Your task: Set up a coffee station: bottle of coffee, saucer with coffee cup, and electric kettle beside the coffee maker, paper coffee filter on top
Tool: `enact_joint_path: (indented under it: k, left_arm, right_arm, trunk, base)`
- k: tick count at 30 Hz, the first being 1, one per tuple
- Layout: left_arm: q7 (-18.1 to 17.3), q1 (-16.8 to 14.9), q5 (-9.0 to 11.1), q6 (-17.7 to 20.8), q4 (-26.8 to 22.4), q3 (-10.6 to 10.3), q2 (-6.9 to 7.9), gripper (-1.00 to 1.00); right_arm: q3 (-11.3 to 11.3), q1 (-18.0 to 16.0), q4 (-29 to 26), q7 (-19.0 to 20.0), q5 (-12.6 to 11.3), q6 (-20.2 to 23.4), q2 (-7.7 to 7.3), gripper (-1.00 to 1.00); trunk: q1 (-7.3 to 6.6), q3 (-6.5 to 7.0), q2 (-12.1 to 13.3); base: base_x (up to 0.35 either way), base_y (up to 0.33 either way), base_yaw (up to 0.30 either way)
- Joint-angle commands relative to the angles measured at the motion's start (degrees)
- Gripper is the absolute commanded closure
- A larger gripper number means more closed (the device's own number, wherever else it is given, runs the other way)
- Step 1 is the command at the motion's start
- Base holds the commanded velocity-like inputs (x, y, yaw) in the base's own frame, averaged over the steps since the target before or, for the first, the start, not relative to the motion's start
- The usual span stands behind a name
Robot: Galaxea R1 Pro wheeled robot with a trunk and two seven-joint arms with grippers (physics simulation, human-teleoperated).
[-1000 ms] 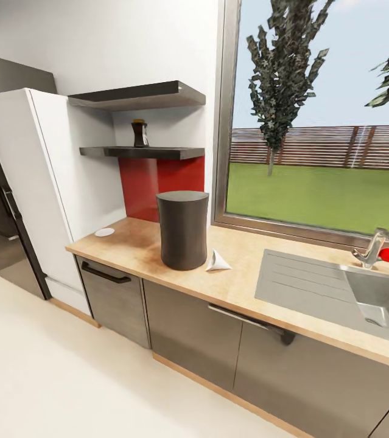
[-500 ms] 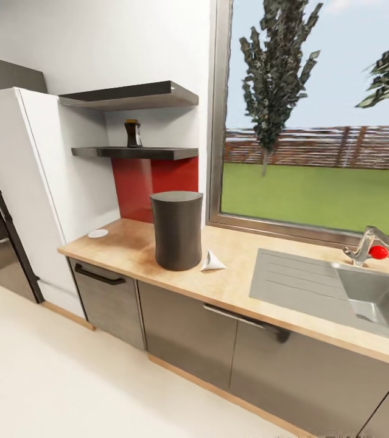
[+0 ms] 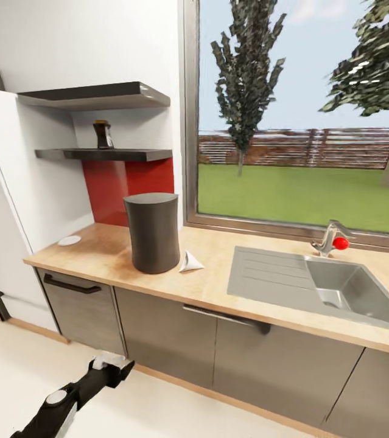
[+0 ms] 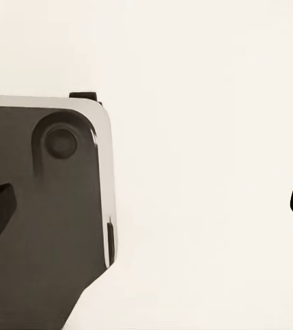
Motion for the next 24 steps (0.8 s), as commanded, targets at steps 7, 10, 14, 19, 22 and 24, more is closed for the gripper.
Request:
enact_joint_path:
  k: [7, 10, 14, 19, 22, 24]
  left_arm:
    - [-13.45, -10.47, -0.19, 7.61, -0.71, 0.31, 2.45, -1.0]
    - [-17.47, -14.59, -0.13, 10.57, -0.73, 0.38, 3.74, -1.0]
    - [-20.69, -19.45, -0.31, 16.61, -0.74, 0.34, 5.5, -1.0]
    - [-21.57, -22.75, -0.43, 19.27, -0.74, 0.09, 6.2, -1.0]
    - [-21.96, -23.6, -0.83, 19.76, -0.78, -0.06, 6.59, -1.0]
    - [-22.72, -23.57, -1.82, 19.83, -0.81, -0.14, 6.73, -1.0]
  right_arm:
    - [-0.19, -0.02, 0.36, 0.0, -0.01, -0.19, 0.15, -1.0]
    - [-0.19, -0.02, 0.38, 0.01, -0.05, -0.19, 0.22, -1.0]
    - [-0.14, -0.02, 0.35, 0.02, -0.06, -0.16, 0.28, -1.0]
    - [0.02, -0.02, 0.26, 0.03, 0.03, -0.15, 0.41, -1.0]
    - [0.05, -0.02, 0.19, 0.02, 0.1, -0.18, 0.44, -1.0]
    - [0.06, -0.02, 0.1, 0.02, 0.12, -0.18, 0.45, -1.0]
  trunk:
    - [0.02, 0.13, -0.04]
    - [0.02, 0.15, -0.04]
    - [0.02, 0.19, -0.04]
    - [0.02, 0.21, -0.04]
    - [0.02, 0.22, -0.04]
    - [0.02, 0.22, -0.04]
  base:
    - [0.0, 0.0, -0.261]
    - [0.0, 0.0, -0.261]
    - [0.0, 0.0, -0.24]
    - [0.0, 0.0, -0.082]
    - [0.0, 0.0, -0.018]
    - [0.0, 0.0, -0.007]
